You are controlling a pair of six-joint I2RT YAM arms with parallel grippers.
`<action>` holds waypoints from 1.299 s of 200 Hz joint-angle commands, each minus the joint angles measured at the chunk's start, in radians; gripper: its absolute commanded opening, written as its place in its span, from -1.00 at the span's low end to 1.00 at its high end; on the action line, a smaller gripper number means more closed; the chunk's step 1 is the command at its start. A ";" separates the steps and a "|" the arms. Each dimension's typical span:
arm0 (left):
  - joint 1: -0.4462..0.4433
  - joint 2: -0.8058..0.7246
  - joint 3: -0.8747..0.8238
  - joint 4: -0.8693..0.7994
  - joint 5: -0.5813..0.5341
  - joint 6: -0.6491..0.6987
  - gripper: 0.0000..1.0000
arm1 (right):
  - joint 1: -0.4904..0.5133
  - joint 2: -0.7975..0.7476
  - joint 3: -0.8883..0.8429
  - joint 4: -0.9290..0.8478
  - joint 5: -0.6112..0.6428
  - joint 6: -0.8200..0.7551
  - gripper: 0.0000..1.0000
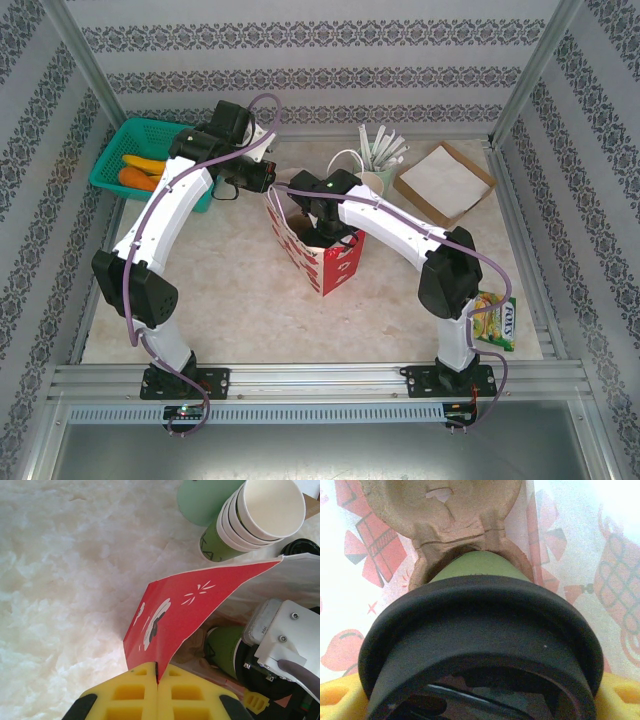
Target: Pack the takeout coffee
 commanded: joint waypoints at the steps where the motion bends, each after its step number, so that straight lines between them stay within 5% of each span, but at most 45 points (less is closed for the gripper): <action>1: -0.002 -0.007 -0.002 0.034 0.012 -0.016 -1.00 | -0.011 -0.031 -0.016 0.021 0.001 0.019 -0.40; 260: 0.000 0.008 0.013 0.029 0.023 -0.017 -1.00 | 0.004 -0.067 0.003 -0.016 -0.047 0.018 -0.40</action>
